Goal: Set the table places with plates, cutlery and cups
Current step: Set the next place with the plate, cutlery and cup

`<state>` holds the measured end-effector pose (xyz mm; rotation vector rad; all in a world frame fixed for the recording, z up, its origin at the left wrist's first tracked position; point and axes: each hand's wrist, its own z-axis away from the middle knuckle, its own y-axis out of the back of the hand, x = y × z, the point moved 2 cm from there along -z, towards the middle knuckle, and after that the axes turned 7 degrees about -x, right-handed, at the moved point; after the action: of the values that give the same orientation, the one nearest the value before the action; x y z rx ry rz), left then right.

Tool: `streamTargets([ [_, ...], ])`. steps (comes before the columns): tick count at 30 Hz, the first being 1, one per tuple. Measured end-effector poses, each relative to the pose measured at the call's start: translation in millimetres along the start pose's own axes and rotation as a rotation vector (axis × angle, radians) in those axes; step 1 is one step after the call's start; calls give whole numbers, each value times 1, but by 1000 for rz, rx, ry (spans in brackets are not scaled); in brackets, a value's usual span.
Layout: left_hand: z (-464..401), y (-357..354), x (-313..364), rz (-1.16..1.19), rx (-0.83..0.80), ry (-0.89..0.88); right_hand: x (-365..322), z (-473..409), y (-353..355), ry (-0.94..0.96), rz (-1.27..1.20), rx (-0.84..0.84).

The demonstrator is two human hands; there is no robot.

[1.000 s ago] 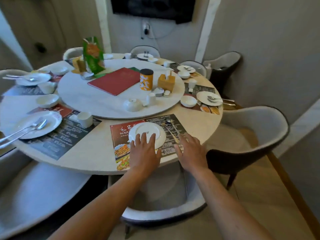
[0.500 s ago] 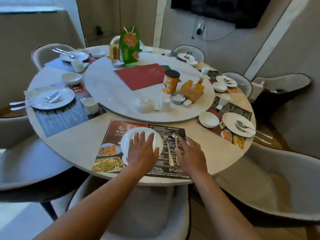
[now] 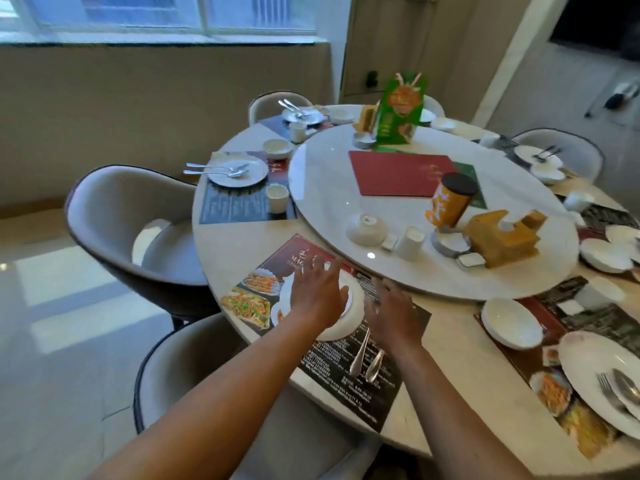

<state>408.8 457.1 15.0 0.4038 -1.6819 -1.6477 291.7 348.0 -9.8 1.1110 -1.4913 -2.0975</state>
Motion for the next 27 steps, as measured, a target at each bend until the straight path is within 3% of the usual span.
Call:
streamTargets([
  [9, -55, -7, 23, -257, -41, -165, 17, -50, 9, 6, 37, -37],
  [19, -157, -24, 44, -504, -164, -160, 45, -132, 2, 29, 89, -167],
  [27, -199, -33, 46, -655, -222, -264, 57, -137, -16, 96, 135, 11],
])
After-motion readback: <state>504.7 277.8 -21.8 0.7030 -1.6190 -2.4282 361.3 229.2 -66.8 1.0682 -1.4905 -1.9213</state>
